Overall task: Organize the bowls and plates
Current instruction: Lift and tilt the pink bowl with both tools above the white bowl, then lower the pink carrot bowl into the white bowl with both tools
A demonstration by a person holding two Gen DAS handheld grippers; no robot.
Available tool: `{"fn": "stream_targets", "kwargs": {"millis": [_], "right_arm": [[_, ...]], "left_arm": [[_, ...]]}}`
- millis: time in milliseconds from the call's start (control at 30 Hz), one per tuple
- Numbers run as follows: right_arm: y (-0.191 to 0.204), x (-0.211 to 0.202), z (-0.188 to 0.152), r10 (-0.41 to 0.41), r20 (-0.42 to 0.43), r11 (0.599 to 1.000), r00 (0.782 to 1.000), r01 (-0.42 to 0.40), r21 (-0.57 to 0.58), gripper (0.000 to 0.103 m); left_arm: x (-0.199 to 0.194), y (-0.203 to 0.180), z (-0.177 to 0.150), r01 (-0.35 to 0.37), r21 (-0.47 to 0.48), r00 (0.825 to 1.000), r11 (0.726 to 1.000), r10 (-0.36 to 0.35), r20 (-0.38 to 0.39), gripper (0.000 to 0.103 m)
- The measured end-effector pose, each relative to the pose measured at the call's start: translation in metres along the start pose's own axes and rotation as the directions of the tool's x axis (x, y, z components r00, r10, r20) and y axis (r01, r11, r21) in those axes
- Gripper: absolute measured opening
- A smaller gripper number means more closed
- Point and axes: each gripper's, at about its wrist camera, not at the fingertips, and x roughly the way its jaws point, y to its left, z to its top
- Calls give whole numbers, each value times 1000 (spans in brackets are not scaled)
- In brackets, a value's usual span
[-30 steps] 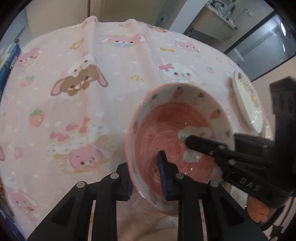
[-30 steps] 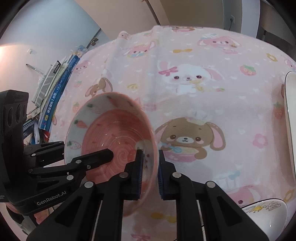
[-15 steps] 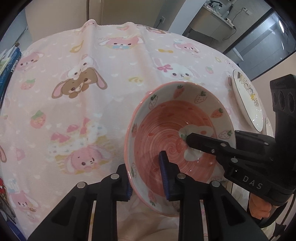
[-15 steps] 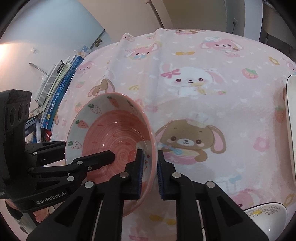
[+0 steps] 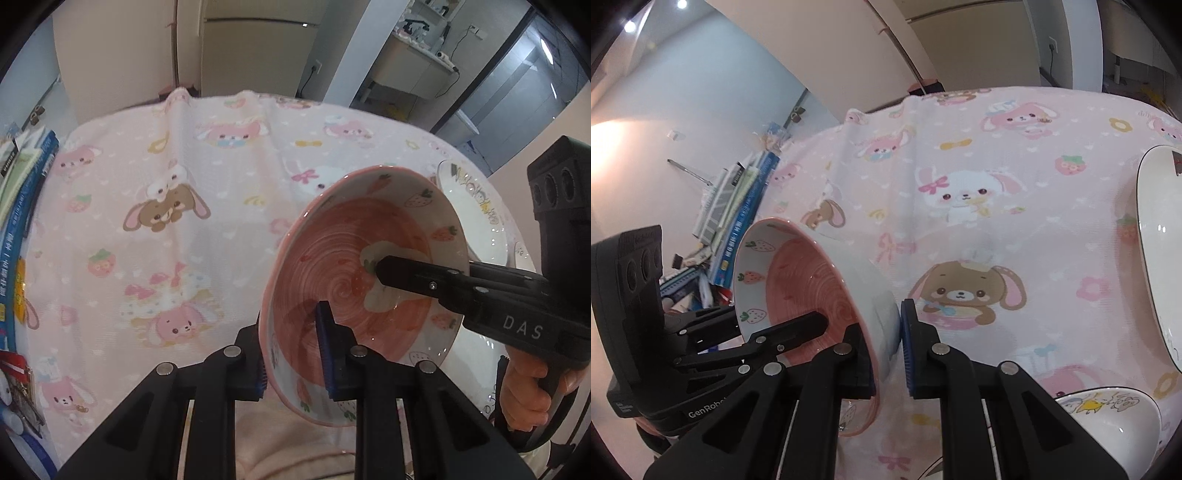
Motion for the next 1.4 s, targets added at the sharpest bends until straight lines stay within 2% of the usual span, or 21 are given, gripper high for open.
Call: {"fn": "stream_targets", "kwargs": {"millis": [200, 333, 533, 633, 800, 933, 1067, 1400], "right_arm": [[9, -23, -1, 74, 32, 997, 997, -75, 6, 11], [24, -31, -5, 91, 38, 996, 995, -90, -22, 12], [36, -42, -11, 117, 49, 993, 992, -116, -29, 13], [40, -49, -13, 148, 50, 989, 988, -147, -32, 13], [48, -62, -22, 203, 37, 979, 978, -202, -32, 14], [55, -74, -27, 199, 64, 979, 978, -197, -45, 15], [62, -74, -37, 198, 44, 979, 979, -196, -51, 15], [73, -73, -87, 108, -35, 988, 994, -111, -112, 17]], "left_arm": [[-39, -7, -5, -7, 17, 996, 1000, 6, 85, 24], [-57, -15, -8, -72, 23, 988, 997, 68, 137, 24], [-74, -18, -11, -95, 30, 981, 995, 89, 171, 24], [-88, -23, -16, -112, 42, 973, 993, 101, 207, 24], [-114, -27, -25, -111, -4, 951, 994, 107, 288, 24], [-120, -36, -32, -161, 21, 957, 987, 151, 248, 24], [-129, -45, -50, -213, 26, 947, 977, 201, 250, 24], [-120, -50, -112, -171, 4, 967, 985, 167, 190, 24]]}}
